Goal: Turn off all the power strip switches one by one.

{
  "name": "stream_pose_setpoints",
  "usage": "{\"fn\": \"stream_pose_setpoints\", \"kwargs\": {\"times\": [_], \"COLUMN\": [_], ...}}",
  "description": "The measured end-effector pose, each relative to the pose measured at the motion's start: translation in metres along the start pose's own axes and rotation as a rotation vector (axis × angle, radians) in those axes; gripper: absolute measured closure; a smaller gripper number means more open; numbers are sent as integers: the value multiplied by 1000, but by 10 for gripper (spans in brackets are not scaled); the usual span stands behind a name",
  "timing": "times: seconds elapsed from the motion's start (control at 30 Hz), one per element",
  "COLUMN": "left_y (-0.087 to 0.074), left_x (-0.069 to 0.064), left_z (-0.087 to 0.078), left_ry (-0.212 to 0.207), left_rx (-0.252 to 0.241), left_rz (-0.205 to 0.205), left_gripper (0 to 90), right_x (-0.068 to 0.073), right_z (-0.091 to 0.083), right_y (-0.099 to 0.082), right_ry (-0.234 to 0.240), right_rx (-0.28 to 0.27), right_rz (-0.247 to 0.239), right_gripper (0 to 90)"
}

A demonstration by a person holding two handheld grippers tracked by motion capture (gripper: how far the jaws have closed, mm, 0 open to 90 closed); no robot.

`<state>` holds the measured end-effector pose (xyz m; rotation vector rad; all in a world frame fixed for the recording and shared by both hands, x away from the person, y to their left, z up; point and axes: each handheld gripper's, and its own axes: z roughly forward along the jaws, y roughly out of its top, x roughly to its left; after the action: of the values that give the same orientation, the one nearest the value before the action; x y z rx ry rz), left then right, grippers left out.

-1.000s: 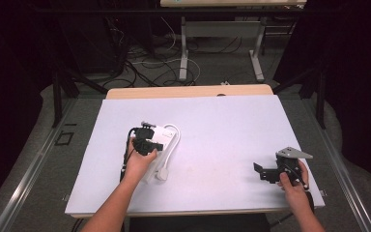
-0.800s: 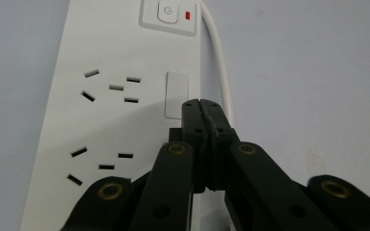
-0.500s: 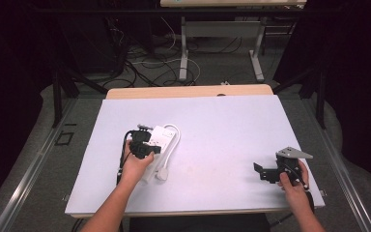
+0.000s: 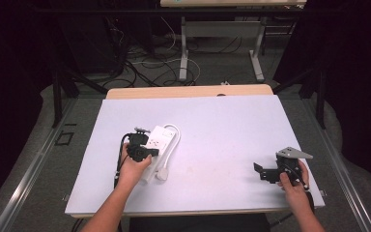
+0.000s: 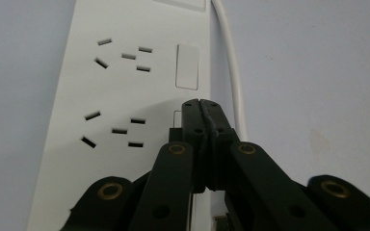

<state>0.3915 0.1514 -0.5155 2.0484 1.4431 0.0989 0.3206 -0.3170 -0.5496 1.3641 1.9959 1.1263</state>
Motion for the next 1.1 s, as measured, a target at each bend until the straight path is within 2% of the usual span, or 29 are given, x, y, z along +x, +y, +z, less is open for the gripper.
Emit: {"fn": "stream_pose_setpoints", "kwargs": {"times": [0.07, 0.1, 0.17, 0.53, 0.87, 0.9, 0.97, 1.0, 1.03, 1.1], "left_y": [-1, -2, -3, -7, -7, -8, -8, -8, -9, -10], "left_x": [0, 1, 2, 3, 2, 1, 1, 1, 1, 2], "left_z": [0, 0, 0, 0, -1, 0, 0, 0, 1, 0], "left_ry": [-4, 5, -11, -14, -10, -6, 0, 5, 5, -3], "left_rx": [2, 6, 18, 4, 12, -1, 2, 29, 9, 10], "left_rz": [-9, 5, -5, -15, -5, -3, 4, 10, 5, -3], "left_gripper": [900, 900, 900, 900, 900, 900, 900, 900, 900, 900], "right_x": [0, 0, 0, 0, 0, 0, 0, 0, 0, 0], "right_z": [0, 0, 0, 0, 0, 0, 0, 0, 0, 0], "right_y": [0, 0, 0, 0, 0, 0, 0, 0, 0, 0], "right_ry": [0, 0, 0, 0, 0, 0, 0, 0, 1, -1], "right_rx": [1, 1, 2, 2, 3, 1, 3, 3, 3, 0], "right_rz": [1, 1, 2, 0, 1, 2, -3, -2, -2, -2], "right_gripper": [0, 0, 0, 0, 0, 0, 0, 0, 0, 0]}}
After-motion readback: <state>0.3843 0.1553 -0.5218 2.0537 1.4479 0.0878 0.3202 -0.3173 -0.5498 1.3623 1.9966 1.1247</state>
